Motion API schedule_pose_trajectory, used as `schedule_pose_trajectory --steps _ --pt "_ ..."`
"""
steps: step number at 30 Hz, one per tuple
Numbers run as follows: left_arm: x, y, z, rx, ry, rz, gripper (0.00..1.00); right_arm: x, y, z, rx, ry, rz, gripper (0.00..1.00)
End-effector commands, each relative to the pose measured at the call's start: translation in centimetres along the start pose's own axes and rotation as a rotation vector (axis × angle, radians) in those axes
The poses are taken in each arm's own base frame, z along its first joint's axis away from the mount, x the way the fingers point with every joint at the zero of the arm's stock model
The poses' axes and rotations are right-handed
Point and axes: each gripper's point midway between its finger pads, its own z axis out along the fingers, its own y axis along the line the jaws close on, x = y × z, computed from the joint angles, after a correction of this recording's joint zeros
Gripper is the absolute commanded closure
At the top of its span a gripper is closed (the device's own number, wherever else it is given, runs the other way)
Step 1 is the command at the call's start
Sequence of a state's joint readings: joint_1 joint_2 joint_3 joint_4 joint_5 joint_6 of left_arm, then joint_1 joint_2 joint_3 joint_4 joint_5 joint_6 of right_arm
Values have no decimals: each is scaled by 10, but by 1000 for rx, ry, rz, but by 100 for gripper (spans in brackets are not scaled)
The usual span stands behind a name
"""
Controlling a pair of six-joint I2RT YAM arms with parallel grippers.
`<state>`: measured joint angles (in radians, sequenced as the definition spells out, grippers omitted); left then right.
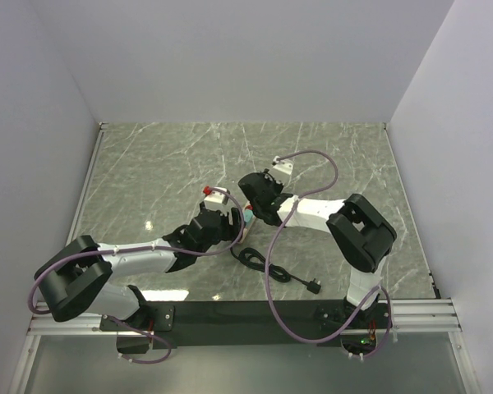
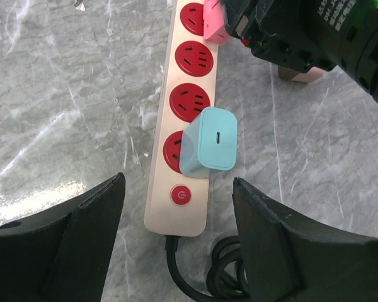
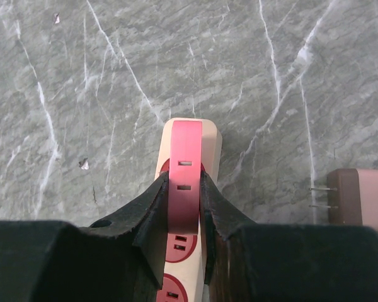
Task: Insert the plug
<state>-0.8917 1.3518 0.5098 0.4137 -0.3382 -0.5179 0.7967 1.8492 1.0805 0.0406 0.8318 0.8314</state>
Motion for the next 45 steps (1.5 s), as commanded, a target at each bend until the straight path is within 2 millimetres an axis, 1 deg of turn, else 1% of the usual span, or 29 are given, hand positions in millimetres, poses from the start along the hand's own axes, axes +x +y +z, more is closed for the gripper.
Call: schedule_pose_trajectory --steps 1,3,7,10,14,16,23,28,33,42,45 --pt "-15 -6 -3 25 -52 -24 25 119 -37 -30 -39 411 -174 100" --pt "-15 -6 -3 27 -53 -22 25 123 -35 -30 -49 427 -183 100" --pt "-13 -7 -1 27 -43 -16 25 125 -24 -30 -80 456 -189 100" --pt "-14 -3 -1 16 -47 -17 25 129 -25 -28 -79 482 -201 100" --pt "-17 -2 -3 18 -56 -24 25 135 -33 -27 -61 519 -221 100" --pt "-15 -1 -2 16 -49 -20 25 135 -38 -28 -38 527 -252 100" --pt "-17 4 -3 1 -55 -18 25 148 -52 -23 8 572 -291 100" --pt "-19 5 -4 10 -59 -22 25 151 -54 -18 15 589 -291 100" --pt "-18 6 -7 18 -62 -29 25 153 -68 -14 47 601 -302 100" --pt "-21 9 -7 15 -68 -34 25 154 -57 -12 3 610 -313 100" --pt "-22 9 -8 15 -72 -39 25 149 -55 -14 -13 604 -323 100"
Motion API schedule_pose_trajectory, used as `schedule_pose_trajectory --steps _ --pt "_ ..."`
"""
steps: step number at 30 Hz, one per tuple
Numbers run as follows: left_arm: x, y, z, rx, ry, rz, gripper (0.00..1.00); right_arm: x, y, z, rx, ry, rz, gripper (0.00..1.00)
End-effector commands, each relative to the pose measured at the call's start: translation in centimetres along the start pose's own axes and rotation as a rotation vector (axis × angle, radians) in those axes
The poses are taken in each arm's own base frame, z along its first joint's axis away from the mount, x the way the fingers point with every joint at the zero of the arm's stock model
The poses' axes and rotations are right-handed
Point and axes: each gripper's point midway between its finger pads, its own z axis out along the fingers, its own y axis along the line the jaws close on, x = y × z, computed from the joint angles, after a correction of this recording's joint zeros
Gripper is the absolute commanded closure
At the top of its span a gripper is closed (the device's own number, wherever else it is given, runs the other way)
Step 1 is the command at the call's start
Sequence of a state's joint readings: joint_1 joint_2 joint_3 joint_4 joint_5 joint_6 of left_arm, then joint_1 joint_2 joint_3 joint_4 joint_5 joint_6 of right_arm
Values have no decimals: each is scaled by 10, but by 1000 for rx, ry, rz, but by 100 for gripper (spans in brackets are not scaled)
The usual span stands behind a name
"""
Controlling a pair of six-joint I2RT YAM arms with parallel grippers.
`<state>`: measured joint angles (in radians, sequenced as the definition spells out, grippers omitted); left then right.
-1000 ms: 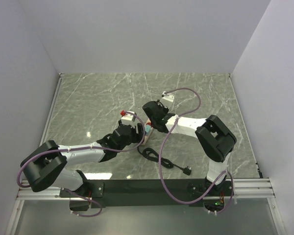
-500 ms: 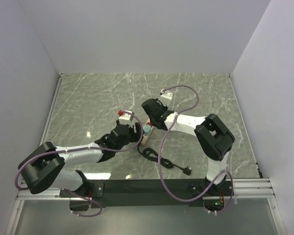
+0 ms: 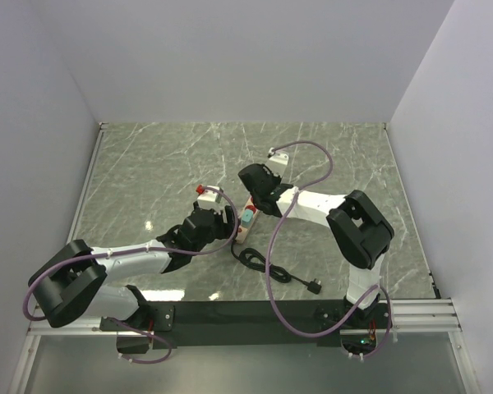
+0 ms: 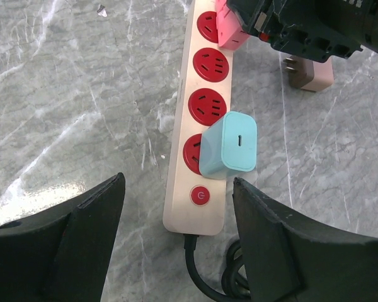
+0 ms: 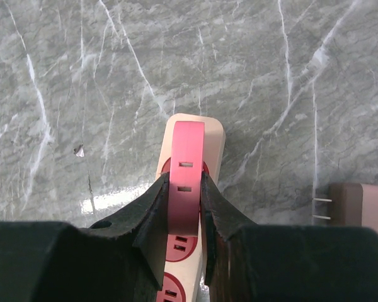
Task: Insert the plug
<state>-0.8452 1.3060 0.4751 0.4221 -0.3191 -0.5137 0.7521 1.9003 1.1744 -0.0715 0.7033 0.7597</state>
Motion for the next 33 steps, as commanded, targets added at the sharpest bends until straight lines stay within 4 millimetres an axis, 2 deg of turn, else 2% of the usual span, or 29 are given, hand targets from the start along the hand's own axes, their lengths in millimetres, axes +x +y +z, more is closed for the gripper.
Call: schedule_pose_trajectory --steps 1,3,4,6,7,10,13,18,19,21,22,24,25,27,29,30,32,33 --pt "-15 -6 -3 31 -50 -20 25 140 -42 -11 -18 474 -220 100" --pt "-15 -6 -3 27 -47 -20 25 136 -42 -14 -21 466 -228 100" --pt "-16 -6 -2 26 -47 -20 25 131 -39 -15 -29 456 -226 88" --pt "-14 -6 -1 20 -40 -19 25 125 -39 -16 -29 443 -234 75" --pt "-14 -4 -1 16 -38 -16 25 120 -38 -17 -34 433 -233 66" --pt "-14 -4 -1 12 -37 -17 25 109 -35 -19 -42 406 -235 53" --pt "-16 -4 -1 9 -41 -19 25 99 -31 -18 -55 377 -237 45" --pt "-18 -3 -2 4 -45 -24 25 82 -24 -21 -78 336 -234 38" --pt "-18 -3 -2 2 -45 -25 25 77 -23 -24 -84 323 -231 24" --pt "-17 -2 -2 -3 -42 -22 25 72 -24 -26 -83 309 -232 19" --pt "-17 -2 -1 -2 -40 -22 25 64 -23 -30 -93 293 -220 18" --pt "-17 -2 -1 -1 -39 -24 25 62 -27 -34 -98 285 -220 18" --pt "-16 -3 -1 1 -37 -23 25 53 -28 -39 -99 264 -211 17" --pt "-15 -2 0 -4 -33 -22 25 51 -36 -44 -84 259 -215 17" --pt "-15 -1 1 -9 -34 -20 25 38 -40 -53 -88 228 -195 16" --pt "-16 -2 1 -7 -36 -21 25 41 -48 -57 -85 232 -202 16" --pt "-16 -2 1 -8 -38 -23 25 30 -50 -68 -111 208 -175 16" --pt "-16 -1 1 -11 -40 -22 25 34 -52 -72 -127 217 -179 16"
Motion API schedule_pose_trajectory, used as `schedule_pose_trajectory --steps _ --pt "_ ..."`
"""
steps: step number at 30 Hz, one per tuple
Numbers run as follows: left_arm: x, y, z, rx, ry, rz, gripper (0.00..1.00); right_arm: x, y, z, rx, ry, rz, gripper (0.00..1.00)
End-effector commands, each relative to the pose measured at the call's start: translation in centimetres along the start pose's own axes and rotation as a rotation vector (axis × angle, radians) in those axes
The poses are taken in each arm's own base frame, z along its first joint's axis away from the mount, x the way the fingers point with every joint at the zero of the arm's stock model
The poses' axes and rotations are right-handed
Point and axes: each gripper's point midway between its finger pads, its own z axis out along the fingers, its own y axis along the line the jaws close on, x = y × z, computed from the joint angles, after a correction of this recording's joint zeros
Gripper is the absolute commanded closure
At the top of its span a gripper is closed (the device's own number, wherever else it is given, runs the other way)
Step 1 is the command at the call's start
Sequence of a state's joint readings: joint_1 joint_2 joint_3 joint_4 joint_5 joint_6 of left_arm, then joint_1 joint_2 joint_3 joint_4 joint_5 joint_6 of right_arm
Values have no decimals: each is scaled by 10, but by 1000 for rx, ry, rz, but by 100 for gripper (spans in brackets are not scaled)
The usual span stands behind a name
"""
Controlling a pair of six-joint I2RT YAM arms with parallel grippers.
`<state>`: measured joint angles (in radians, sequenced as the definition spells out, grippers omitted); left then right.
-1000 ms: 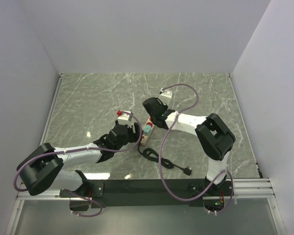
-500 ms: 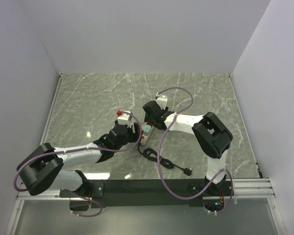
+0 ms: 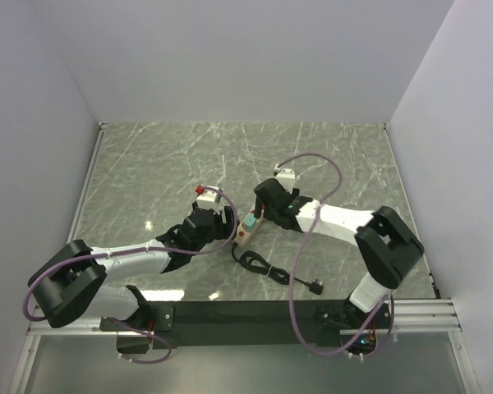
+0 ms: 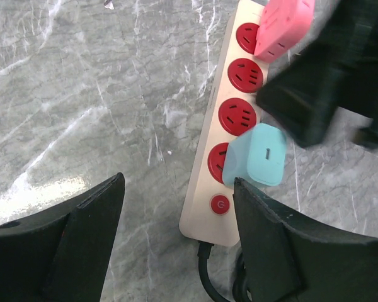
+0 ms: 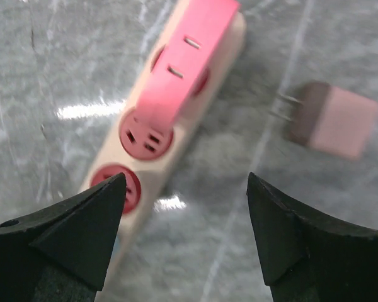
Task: Insert the plug
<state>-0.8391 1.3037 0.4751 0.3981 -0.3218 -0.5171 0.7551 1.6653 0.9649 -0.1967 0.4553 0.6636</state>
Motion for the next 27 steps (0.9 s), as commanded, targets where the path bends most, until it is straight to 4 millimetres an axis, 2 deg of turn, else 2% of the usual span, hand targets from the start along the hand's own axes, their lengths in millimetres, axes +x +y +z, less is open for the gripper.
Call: schedule_pose_trajectory --steps 1,3,4,8,11,13,14,18,21,27 --pt "-19 -6 1 8 -54 -23 24 -7 -12 -27 -13 -30 -12 16" --pt "-17 -4 3 -1 -49 -21 24 -3 -16 -32 -22 -30 -11 16" --pt "-17 -4 3 -5 -48 -20 25 -9 -17 -39 -31 -50 4 16" --pt "-16 -3 3 -7 -47 -23 25 -15 -45 -45 56 -87 23 15" --pt "-17 -4 2 -1 -49 -24 25 -12 -69 -32 121 -64 35 16" --pt "-18 -3 1 -3 -53 -27 24 -9 -74 -22 123 -45 53 19" --pt "-18 -3 0 -3 -53 -25 25 -10 -84 -16 141 -37 66 19" --pt "-19 -1 -1 -13 -60 -20 25 -7 -92 4 170 -8 78 24" --pt "-19 0 0 -18 -61 -18 25 -11 -91 14 165 -5 76 26" --pt "-16 2 5 -29 -45 -8 25 -13 -88 24 166 -7 73 27"
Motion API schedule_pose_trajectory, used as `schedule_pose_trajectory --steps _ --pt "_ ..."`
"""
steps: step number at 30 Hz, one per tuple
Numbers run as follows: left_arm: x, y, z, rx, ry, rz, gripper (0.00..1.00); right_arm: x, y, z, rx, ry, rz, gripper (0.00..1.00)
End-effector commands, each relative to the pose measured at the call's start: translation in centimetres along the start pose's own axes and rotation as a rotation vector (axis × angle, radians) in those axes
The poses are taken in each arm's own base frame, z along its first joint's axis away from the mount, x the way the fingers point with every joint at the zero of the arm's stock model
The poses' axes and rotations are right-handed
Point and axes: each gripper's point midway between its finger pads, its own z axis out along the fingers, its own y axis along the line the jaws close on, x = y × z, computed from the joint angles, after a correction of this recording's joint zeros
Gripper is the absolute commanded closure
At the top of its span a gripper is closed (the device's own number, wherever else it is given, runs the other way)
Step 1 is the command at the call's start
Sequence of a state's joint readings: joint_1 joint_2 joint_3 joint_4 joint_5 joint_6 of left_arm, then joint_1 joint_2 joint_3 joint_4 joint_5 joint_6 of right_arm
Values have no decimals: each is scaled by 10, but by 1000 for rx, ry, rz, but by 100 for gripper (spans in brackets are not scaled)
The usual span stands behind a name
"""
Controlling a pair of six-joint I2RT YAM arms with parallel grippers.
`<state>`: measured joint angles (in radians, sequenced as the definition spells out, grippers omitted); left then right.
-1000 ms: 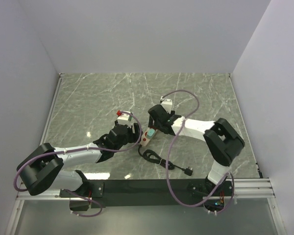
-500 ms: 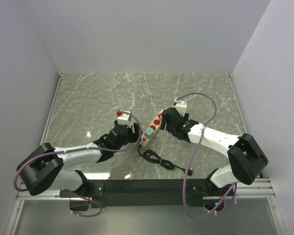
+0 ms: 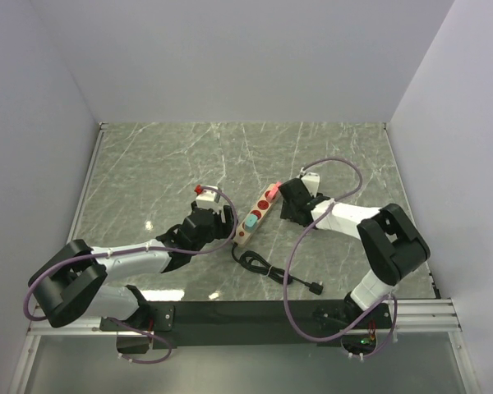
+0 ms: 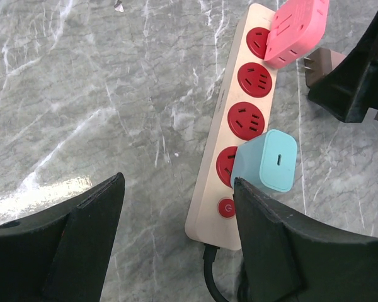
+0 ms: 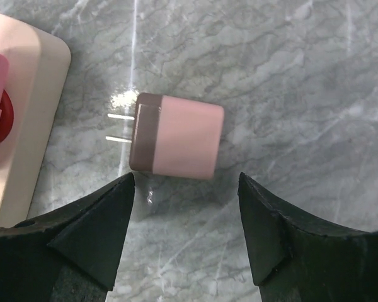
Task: Insert the plug
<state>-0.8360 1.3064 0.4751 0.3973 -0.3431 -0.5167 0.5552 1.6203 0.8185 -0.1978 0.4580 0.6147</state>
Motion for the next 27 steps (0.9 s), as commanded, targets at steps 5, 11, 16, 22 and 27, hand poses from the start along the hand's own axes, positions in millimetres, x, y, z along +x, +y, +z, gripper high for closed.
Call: schedule_pose_trajectory --steps 5,11,16,22,27 --pt "-13 -4 5 -2 -31 -10 25 -23 14 10 -34 -61 26 27" --pt "-15 -4 3 -6 -37 -15 25 -26 19 17 -39 -65 30 28" --pt "-16 -5 2 -1 -37 -16 25 -25 18 22 -34 -51 36 45" --pt "-22 -14 1 34 -41 -25 25 -26 16 14 -58 -63 21 100" --pt "-38 -31 -6 108 -64 -32 25 -46 26 -20 -186 -164 -52 100"
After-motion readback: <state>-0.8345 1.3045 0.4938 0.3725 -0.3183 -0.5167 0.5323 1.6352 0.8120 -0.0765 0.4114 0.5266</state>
